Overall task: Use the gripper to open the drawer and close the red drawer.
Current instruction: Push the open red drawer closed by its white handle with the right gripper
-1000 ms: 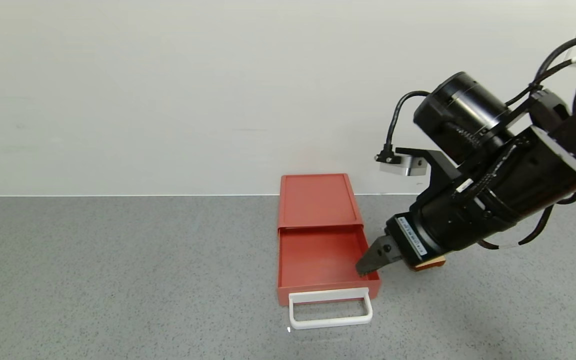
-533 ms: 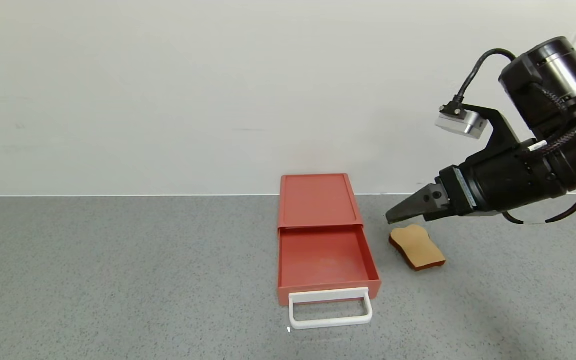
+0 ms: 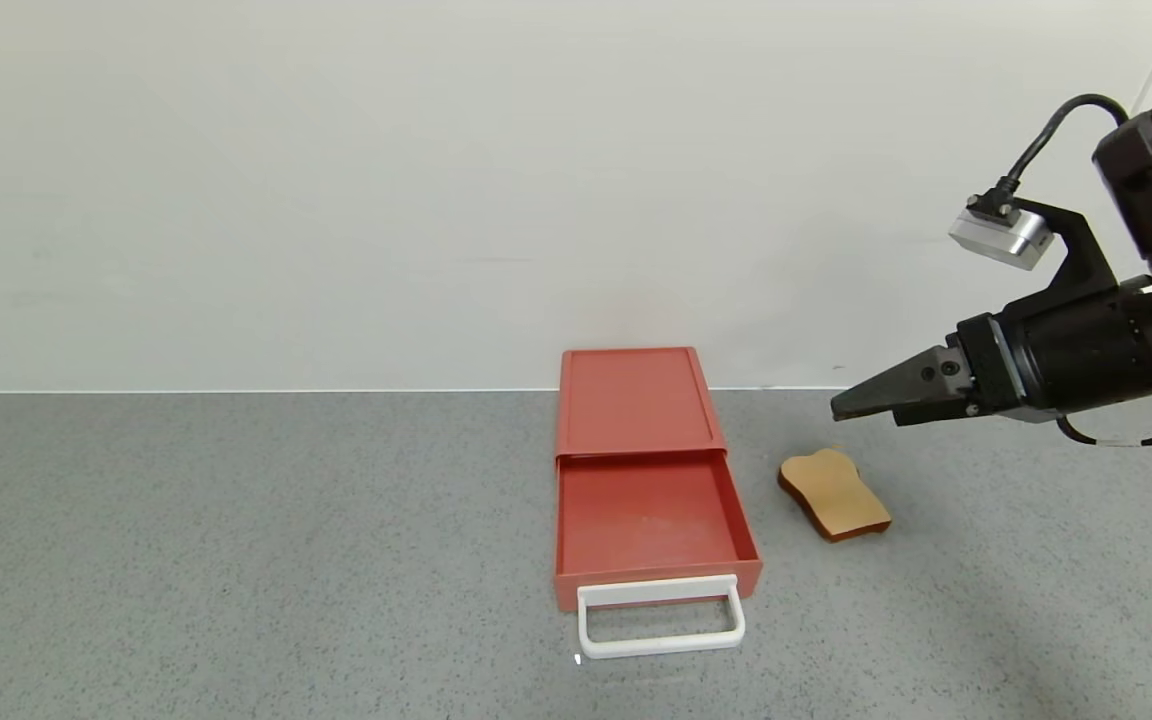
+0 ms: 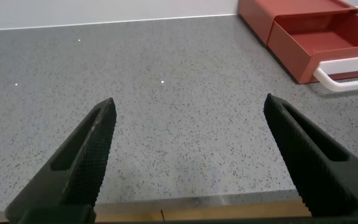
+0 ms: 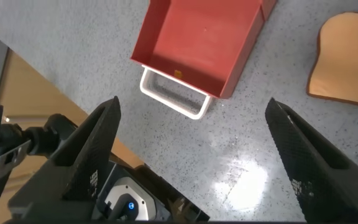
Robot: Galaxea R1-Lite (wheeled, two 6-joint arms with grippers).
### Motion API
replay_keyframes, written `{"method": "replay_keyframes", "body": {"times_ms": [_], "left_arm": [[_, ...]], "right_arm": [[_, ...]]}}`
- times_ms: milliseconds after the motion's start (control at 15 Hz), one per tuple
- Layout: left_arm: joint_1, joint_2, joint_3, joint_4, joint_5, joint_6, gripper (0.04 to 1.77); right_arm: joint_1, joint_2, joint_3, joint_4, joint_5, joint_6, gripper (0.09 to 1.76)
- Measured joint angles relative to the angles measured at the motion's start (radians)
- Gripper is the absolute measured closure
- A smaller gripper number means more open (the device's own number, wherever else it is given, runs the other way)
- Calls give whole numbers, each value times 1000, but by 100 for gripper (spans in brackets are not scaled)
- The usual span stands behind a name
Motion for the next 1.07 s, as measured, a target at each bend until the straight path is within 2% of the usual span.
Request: {"method": "replay_keyframes", "body": {"times_ms": [600, 867, 1067], "left_arm": [[0, 0, 0, 0, 0, 0, 9], [0, 0, 0, 0, 0, 0, 9], [0, 0, 0, 0, 0, 0, 9]], "right_arm": [[7, -5, 5, 9, -14, 1, 14], [91, 3, -4, 81, -220, 17, 14], [190, 35, -7, 110, -344, 94, 14]]}}
